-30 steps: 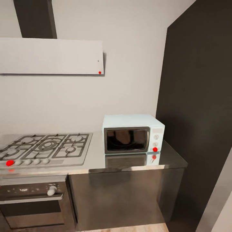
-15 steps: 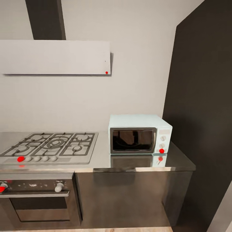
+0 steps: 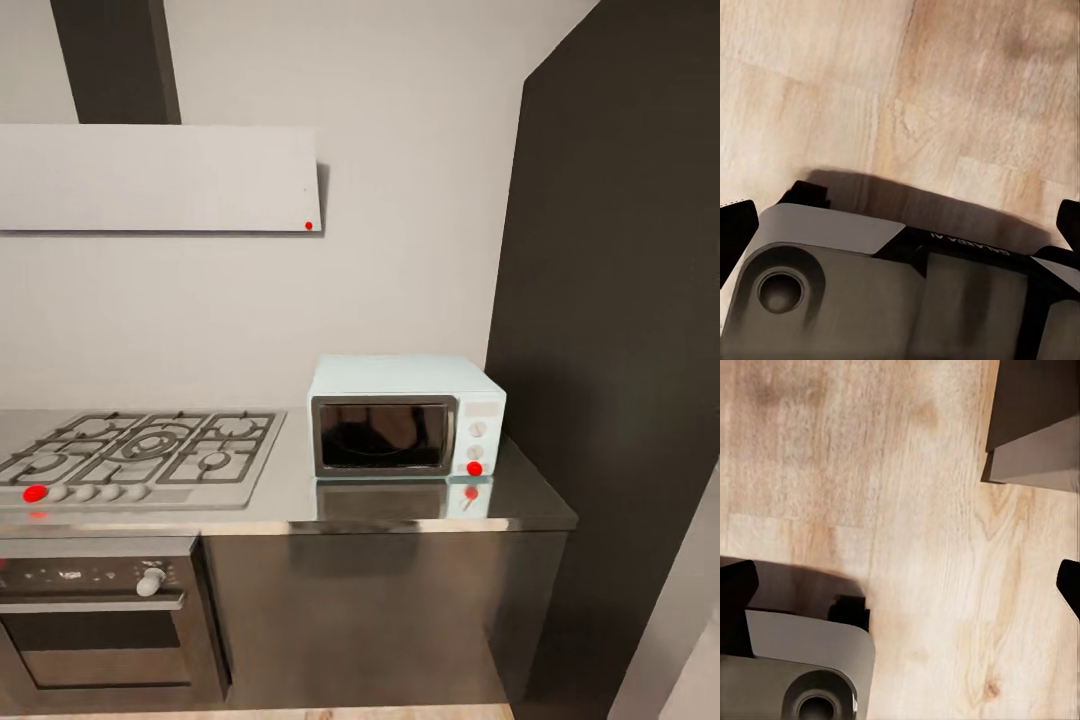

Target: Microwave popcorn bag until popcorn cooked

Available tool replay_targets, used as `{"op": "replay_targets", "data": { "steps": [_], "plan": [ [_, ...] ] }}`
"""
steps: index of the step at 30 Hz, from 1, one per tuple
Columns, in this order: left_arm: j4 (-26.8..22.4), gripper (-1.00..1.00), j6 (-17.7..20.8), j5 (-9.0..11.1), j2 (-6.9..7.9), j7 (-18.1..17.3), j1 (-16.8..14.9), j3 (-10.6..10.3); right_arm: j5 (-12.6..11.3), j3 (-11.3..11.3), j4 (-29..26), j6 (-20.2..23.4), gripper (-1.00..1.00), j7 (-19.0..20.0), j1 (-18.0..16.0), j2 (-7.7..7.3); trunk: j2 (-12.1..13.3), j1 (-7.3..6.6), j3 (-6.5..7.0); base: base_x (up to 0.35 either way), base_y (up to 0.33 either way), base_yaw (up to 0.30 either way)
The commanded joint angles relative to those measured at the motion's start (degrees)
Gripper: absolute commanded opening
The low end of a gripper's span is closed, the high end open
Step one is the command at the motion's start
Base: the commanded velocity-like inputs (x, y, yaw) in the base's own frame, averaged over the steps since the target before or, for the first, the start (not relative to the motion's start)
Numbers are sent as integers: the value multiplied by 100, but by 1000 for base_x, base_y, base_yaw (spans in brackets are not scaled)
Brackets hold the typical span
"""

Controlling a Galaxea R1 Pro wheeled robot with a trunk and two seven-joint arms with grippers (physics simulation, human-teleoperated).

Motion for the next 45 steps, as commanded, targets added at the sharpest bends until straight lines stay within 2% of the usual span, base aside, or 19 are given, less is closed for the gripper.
{"op": "replay_targets", "data": {
  "steps": [1, 10, 16, 17, 21, 23, 25, 27, 29, 30, 31, 33, 34, 35, 38, 41, 43, 45],
  "plan": [
    [8, 100, -20, 55, -1, -3, -5, -48, 53, -49, 6, 10, 100, 17, -8, -3, -4, 0, -7, 0, -285, 0],
    [1, 100, -28, 61, 12, -3, -5, -48, 52, -49, 6, 51, 100, 9, -6, 19, -4, 0, -7, 0, -229, 0],
    [-1, 100, -38, 64, 20, -3, -5, -48, 120, -64, -26, 17, 100, 33, -6, 110, -4, 0, -7, 0, -14, 0],
    [2, 100, -38, 59, 14, -3, -5, -48, 125, -66, -238, 19, 100, 72, -8, 150, -4, 0, -7, 0, 0, 0],
    [4, 100, -37, 55, 12, -3, -5, -48, 120, -62, -1591, 288, 100, 110, -9, 567, -4, 0, -7, 0, 0, 0],
    [5, 100, -35, 55, 11, -3, -5, -48, 117, -59, -2530, 970, 100, 116, -7, 899, -4, 0, -7, 0, 0, 0],
    [1, 100, -37, 55, 11, -3, -5, -51, 105, -54, -3433, 1649, 100, 146, -9, 1100, -4, 0, -7, 0, 0, 0],
    [3, 100, -37, 53, 11, -3, -5, -55, 95, -44, -4259, 2108, 100, 212, -10, 1180, -4, 0, -7, 0, 0, 0],
    [1, 100, -38, 49, 11, -3, -5, -55, 84, 59, -4946, 2391, 100, 282, -12, 1203, -4, 0, -7, 0, 0, 0],
    [0, 100, -38, 47, 11, -3, -5, -56, 59, 175, -5593, 2653, 100, 324, -13, 1212, -4, 0, -7, 0, 0, 0],
    [-1, 100, -38, 46, 13, -3, -5, -56, 36, 254, -7047, 3253, 100, 340, -12, 1218, -4, 0, -7, 0, 0, 0],
    [-1, 100, -38, 41, 14, -3, -4, -57, 29, 270, -7939, 3897, 100, 347, -11, 1216, -4, 0, -7, 0, 0, 0],
    [-1, 100, -38, 39, 12, -3, -5, -57, 27, 273, -8247, 4289, 100, 349, 7, 1216, -4, 0, -7, 0, 0, 0],
    [-1, 100, -38, 38, 12, -3, -5, -57, 27, 275, -8354, 4465, 100, 350, -1, 1216, -4, 0, -7, 0, 0, 0],
    [-1, 100, -38, 34, 11, -3, -5, -57, 26, 276, -8575, 4633, 100, 351, -181, 1211, -4, 0, -7, 0, 0, 0],
    [-1, 100, -38, 25, 11, -3, -5, -57, 13, 276, -8713, 4574, 100, 345, -435, 1233, -4, 0, -7, 0, 0, 0],
    [-1, 100, -38, 16, 11, -3, -5, -57, -144, 274, -8731, 4076, 100, 332, -475, 1425, -4, 0, -7, 0, 0, 0],
    [-1, 100, -38, 11, 11, -3, -5, -57, -269, 275, -8712, 3118, 100, 290, -486, 1594, -4, 0, -7, 0, 0, 0]
  ]
}}
